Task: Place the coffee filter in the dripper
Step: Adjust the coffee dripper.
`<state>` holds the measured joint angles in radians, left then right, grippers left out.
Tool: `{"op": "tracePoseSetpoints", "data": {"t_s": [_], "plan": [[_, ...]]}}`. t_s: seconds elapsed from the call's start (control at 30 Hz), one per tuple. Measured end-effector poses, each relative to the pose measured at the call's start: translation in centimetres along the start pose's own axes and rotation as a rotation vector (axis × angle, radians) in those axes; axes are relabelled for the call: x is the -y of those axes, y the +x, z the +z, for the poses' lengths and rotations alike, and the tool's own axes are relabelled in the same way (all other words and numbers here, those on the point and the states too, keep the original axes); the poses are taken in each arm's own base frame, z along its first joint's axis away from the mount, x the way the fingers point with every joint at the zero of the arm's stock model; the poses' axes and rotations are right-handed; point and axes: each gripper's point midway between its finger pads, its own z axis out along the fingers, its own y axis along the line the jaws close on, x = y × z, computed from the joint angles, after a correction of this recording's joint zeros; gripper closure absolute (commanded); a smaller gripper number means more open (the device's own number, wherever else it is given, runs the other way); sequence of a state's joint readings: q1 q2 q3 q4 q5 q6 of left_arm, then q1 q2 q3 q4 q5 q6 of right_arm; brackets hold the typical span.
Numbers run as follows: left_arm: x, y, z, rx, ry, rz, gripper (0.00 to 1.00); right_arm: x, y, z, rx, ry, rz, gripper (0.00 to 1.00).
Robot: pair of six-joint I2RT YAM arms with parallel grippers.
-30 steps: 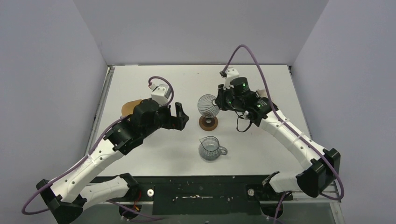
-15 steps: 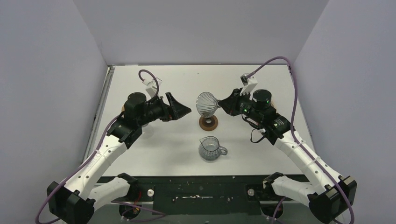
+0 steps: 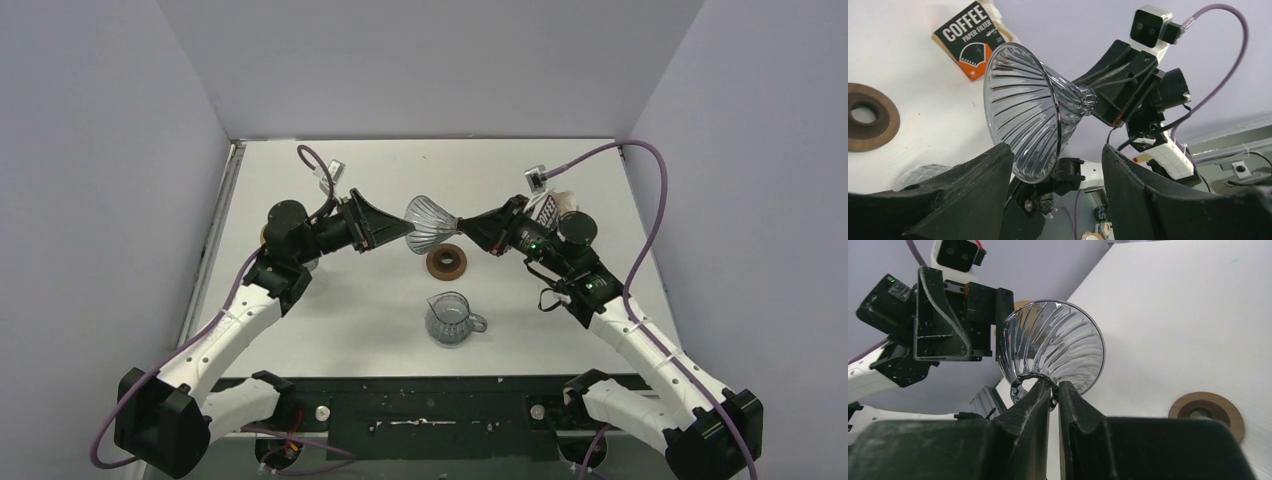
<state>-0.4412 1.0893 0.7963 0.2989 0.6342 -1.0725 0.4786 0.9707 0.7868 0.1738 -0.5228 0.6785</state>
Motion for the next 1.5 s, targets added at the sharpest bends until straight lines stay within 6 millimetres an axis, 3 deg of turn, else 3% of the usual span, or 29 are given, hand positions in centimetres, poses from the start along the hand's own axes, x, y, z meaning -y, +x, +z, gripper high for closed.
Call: {"op": "tracePoseSetpoints", "data": {"t_s": [0.3, 0.77, 0.93, 1.13, 1.27, 1.5], "plan": [[2.9, -0.3, -0.1, -0.007, 0.140, 0.004, 0.52, -1.7, -0.2, -0.1, 0.039, -0.123, 0.076, 1.00], [4.2, 0.0, -0.3, -0.035, 0.210, 0.024, 0.75, -3.1, -0.7, -0.4, 0.061, -0.199, 0.110, 1.00], [4.3, 0.1, -0.4, -0.041, 0.218, 0.025, 1.00, -3.0, -0.5, -0.5, 0.057, -0.197, 0.115, 1.00], [3.9, 0.0, -0.2, -0.044, 0.210, 0.029, 1.00, -2.8, -0.4, -0.4, 0.054, -0.191, 0.113, 1.00], [3.6, 0.1, -0.1, -0.048, 0.202, 0.031, 1.00, -2.5, -0.1, -0.4, 0.039, -0.176, 0.110, 0.83], [3.0, 0.5, -0.1, -0.064, 0.181, 0.036, 1.00, -2.2, 0.2, -0.7, 0.008, -0.143, 0.064, 0.64]]}}
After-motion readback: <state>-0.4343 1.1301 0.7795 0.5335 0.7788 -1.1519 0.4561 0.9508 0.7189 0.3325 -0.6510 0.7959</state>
